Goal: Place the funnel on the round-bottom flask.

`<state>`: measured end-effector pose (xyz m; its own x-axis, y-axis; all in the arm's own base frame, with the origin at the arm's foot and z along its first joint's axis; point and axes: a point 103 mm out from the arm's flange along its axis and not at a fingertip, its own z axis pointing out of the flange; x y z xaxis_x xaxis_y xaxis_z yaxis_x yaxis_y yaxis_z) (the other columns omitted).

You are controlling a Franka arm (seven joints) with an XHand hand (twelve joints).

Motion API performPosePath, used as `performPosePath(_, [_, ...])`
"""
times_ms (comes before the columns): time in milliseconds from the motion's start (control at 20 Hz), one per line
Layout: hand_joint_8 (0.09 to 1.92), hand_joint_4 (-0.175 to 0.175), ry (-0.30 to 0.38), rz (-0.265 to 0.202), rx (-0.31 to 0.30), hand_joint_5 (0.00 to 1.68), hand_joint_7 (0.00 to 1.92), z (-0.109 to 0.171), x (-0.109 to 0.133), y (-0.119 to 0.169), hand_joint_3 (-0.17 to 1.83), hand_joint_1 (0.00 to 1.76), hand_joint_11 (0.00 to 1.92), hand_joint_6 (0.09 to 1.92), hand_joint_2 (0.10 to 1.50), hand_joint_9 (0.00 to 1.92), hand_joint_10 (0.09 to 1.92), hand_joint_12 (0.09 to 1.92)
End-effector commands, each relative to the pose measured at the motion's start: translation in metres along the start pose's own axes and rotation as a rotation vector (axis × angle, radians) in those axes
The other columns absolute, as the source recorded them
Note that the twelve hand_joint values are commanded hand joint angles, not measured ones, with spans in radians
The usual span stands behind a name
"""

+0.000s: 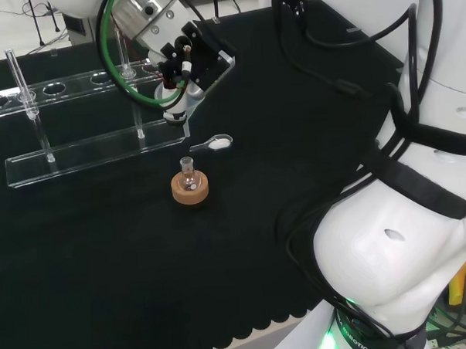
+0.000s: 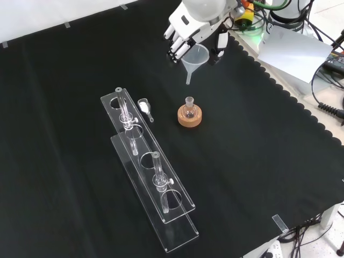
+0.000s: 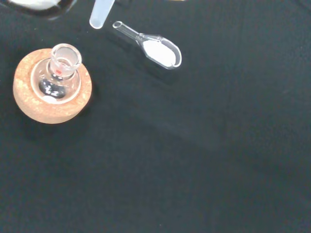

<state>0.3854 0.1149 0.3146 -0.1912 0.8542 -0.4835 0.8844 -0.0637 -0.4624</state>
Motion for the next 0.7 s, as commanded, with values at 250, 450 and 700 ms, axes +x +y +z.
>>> performPosePath(250, [0.56, 0.02, 0.01, -0.037, 0.036, 0.71, 0.74, 0.019, 0.019, 0.021, 0.7, 0.8, 0.65, 0.73, 0.72, 1.01, 0.37, 1.24])
performPosePath(450, [0.56, 0.019, 0.016, -0.039, 0.043, 0.7, 0.74, 0.024, 0.021, 0.025, 0.7, 0.8, 0.66, 0.73, 0.72, 1.01, 0.37, 1.24])
performPosePath(700, [0.56, 0.011, 0.016, -0.037, 0.044, 0.68, 0.74, 0.025, 0.021, 0.027, 0.7, 0.8, 0.66, 0.73, 0.72, 1.01, 0.37, 1.24])
